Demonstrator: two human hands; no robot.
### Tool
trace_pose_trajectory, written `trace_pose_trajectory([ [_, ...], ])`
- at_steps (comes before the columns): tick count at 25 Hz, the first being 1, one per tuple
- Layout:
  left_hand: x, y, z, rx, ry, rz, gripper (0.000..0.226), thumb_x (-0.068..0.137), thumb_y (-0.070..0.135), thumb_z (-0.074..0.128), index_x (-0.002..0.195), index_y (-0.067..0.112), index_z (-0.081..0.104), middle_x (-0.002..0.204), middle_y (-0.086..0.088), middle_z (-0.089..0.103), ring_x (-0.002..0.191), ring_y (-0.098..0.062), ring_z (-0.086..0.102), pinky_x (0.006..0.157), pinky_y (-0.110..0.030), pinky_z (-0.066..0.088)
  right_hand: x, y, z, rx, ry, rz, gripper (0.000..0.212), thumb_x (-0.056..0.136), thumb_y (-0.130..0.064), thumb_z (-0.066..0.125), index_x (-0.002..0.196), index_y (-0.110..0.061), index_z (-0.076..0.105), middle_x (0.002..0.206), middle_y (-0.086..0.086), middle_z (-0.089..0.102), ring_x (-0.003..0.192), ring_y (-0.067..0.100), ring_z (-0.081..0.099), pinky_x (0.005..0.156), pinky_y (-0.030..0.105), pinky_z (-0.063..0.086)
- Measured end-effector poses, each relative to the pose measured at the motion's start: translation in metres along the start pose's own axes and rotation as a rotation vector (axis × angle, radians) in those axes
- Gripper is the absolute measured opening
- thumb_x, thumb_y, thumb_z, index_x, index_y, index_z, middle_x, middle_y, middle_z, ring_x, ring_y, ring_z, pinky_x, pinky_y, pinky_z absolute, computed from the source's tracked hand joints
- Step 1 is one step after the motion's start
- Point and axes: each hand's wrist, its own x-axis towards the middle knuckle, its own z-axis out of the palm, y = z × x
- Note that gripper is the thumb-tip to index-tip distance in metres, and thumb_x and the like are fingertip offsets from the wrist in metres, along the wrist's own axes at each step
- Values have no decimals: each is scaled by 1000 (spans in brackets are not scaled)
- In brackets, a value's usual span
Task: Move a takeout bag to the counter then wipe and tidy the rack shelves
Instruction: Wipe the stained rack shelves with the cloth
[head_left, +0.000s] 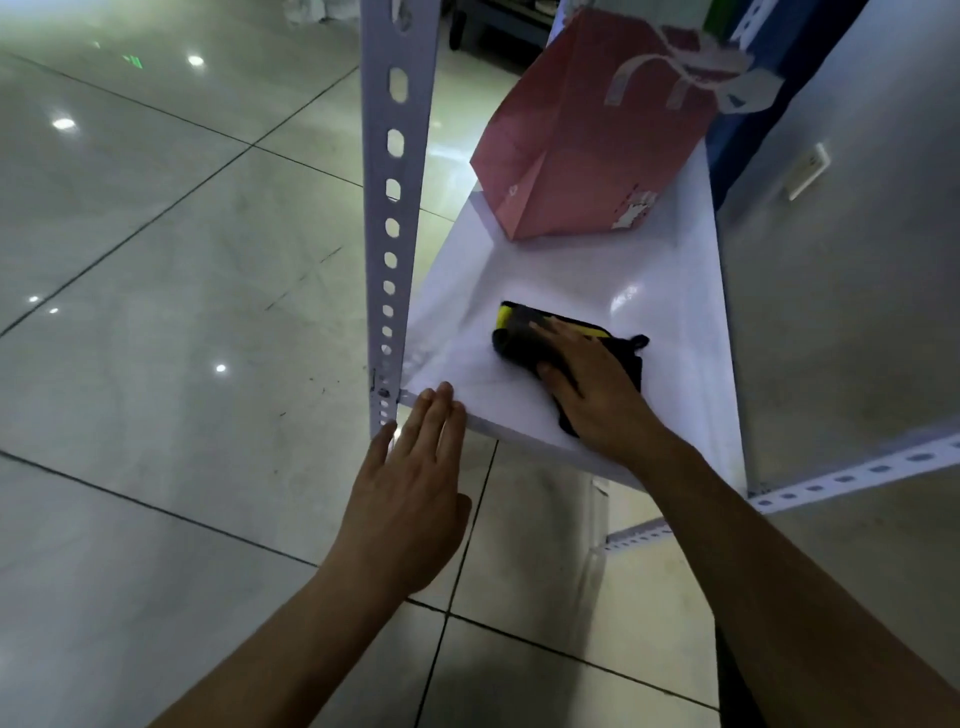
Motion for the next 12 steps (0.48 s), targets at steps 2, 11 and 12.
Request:
trace_pose_trajectory([
  [2,0,1,0,-2,-13,-2,87,95,43,43,156,13,-12,164,-7,-21,151,-19,-17,125,-44,11,-28,20,-13,-41,35,89,45,106,-17,46,150,-21,46,156,0,44,145,19,40,117,46,32],
  [11,1,6,-3,-13,-26,-15,87,92,39,48,158,10,-1,166,-9,-10,153,-21,-7,123,-45,18,-125,5,-2,-162,-7,288,83,82,-17,63,158,-27,29,163,-1,31,150,20,27,123,46,20],
  [12,1,6,-4,-11,-17,-18,87,90,37,51,158,9,4,166,-10,-5,154,-22,-3,122,-45,21,-126,5,-3,-155,-7,276,89,78,-5,64,157,-26,29,163,0,30,150,20,27,124,45,19],
])
